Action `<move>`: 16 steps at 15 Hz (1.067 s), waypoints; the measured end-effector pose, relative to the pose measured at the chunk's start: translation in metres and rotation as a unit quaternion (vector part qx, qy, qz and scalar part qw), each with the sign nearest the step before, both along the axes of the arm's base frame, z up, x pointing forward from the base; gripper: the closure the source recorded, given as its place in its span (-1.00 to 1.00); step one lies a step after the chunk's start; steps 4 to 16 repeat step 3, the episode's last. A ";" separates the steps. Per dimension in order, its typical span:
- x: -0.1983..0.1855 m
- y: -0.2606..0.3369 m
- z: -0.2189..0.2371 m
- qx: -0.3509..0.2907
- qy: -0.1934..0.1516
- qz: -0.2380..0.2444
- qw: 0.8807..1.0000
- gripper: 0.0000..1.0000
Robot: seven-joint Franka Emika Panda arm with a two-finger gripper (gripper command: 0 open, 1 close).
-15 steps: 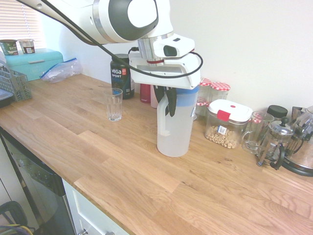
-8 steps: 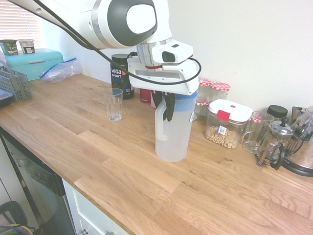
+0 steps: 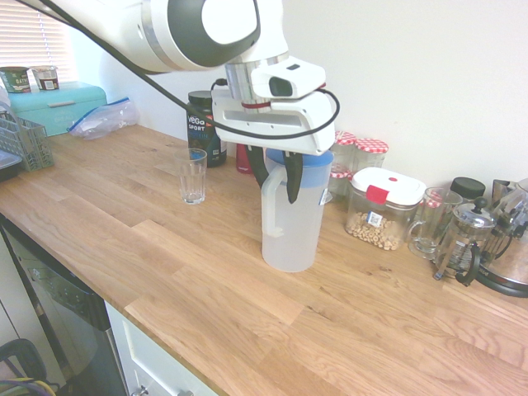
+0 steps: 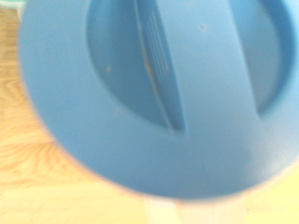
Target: Pour me some water
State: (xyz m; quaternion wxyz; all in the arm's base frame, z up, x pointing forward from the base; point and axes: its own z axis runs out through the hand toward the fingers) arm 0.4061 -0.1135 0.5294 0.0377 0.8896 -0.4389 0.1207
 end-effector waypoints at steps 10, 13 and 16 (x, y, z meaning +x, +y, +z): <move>-0.027 0.019 0.017 0.034 0.029 -0.007 0.999 -1.00; -0.027 0.019 0.017 0.034 0.029 -0.007 0.999 -1.00; -0.027 0.019 0.017 0.034 0.029 -0.007 0.999 -1.00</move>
